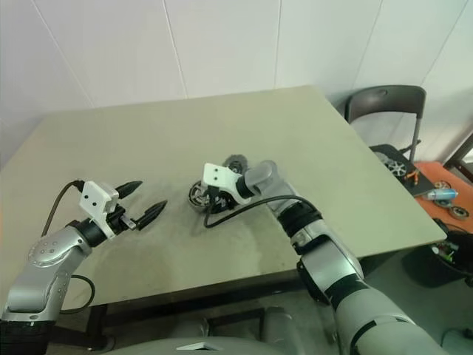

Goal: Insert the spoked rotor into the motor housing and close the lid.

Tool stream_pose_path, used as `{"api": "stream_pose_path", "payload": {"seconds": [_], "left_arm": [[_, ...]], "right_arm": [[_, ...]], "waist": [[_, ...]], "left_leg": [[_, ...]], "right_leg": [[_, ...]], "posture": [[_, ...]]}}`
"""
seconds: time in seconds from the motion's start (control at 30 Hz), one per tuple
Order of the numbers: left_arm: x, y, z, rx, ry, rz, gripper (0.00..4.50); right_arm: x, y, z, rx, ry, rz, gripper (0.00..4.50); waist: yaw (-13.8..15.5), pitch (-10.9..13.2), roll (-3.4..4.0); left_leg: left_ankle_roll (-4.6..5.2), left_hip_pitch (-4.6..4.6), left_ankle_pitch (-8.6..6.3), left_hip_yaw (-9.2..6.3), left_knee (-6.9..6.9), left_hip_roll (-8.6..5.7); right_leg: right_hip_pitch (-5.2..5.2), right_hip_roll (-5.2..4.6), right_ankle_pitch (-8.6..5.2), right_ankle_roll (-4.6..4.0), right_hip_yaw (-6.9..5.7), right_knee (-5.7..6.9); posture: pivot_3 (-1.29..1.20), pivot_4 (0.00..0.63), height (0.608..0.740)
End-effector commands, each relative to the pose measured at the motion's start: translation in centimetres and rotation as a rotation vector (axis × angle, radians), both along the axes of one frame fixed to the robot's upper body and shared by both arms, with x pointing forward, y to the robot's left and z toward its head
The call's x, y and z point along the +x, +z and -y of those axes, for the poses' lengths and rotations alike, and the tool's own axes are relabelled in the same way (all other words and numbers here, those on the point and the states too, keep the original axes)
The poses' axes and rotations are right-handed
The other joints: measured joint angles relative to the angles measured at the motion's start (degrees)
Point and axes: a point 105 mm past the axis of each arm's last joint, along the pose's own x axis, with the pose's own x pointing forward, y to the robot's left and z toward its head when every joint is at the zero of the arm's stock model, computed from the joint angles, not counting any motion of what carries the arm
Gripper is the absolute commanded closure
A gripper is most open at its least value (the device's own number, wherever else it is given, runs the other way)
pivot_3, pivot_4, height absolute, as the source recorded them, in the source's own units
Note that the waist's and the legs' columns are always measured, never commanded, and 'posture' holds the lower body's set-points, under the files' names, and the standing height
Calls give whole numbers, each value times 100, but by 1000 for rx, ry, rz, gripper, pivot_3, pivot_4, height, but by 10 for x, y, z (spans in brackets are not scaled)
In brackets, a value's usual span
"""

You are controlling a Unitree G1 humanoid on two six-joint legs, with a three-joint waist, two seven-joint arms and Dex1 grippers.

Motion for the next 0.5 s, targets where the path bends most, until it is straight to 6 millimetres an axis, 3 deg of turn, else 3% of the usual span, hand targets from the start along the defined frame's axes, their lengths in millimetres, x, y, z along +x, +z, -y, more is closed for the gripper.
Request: {"api": "stream_pose_path", "payload": {"seconds": [0.03,0.1,0.2,0.3,0.33,0.43,0.5], "left_arm": [[1,10,-1,16,-7,50,0],[1,9,-1,15,-8,51,0],[1,10,0,15,-11,52,0],[1,12,2,14,-14,55,0],[1,13,2,14,-16,56,0],[1,14,4,13,-18,57,0],[1,15,4,12,-17,57,0]], "right_arm": [[-4,56,-15,248,35,-50,2135],[8,76,-13,356,-48,-62,2135],[39,105,-2,492,-237,-11,3052],[76,123,30,529,-449,81,4111],[86,122,43,495,-512,123,4471],[100,111,66,372,-603,219,4493],[109,84,95,143,-673,309,4493]], "waist": [[0,1,0],[-3,1,0],[-2,2,2],[10,2,3],[11,2,3],[-2,1,1],[-8,1,1]], "left_leg": [[0,-1,0,0,1,0],[0,-1,0,-1,0,0],[0,-2,0,0,1,0],[-1,-4,0,0,2,0],[-1,-6,0,-2,1,-1],[-1,-24,-1,1,0,-3],[-2,-40,-1,8,0,-5]], "right_leg": [[-1,0,0,0,0,0],[-1,0,0,0,-1,0],[-4,0,0,0,0,2],[-5,0,0,-1,-1,1],[-4,-1,0,-1,-2,-3],[-8,-4,0,-1,-2,-21],[-21,-7,1,-1,2,-22]], "posture": [[0,0,740],[0,0,740],[0,0,740],[0,0,740],[0,0,740],[0,0,740],[0,0,740]]}}
